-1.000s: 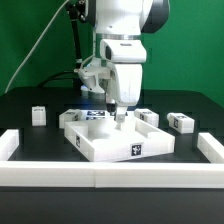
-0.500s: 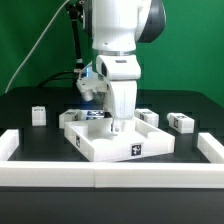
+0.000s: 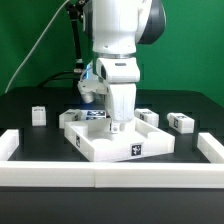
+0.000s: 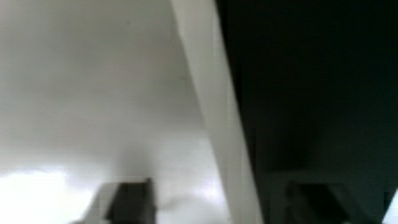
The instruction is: Assemble one leg
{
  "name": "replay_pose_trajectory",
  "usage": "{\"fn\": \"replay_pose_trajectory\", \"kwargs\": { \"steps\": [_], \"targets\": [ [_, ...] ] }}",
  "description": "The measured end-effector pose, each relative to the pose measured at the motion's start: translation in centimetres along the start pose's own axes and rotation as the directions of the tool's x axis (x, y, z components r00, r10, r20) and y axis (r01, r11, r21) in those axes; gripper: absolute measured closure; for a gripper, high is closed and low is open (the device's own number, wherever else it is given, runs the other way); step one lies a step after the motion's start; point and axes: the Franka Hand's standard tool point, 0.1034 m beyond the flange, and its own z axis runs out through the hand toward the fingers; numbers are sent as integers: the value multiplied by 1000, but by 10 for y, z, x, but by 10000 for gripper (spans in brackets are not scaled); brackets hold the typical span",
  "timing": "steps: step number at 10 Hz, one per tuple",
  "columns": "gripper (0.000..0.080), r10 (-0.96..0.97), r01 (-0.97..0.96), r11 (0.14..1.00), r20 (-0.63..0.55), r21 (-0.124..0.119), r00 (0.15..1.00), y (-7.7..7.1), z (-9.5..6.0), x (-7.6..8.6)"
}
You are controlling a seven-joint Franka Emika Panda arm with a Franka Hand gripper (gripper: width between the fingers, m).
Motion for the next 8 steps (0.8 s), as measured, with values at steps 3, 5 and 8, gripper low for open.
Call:
{"fn": "replay_pose_trajectory", "kwargs": {
  "steps": [3,5,8],
  "targets": [
    [740,3,-3,1000,1,-5,1000,1,-1,-1],
    [740,3,-3,1000,1,-5,1000,1,-1,-1],
    [740,3,-3,1000,1,-5,1000,1,-1,-1]
  ]
}}
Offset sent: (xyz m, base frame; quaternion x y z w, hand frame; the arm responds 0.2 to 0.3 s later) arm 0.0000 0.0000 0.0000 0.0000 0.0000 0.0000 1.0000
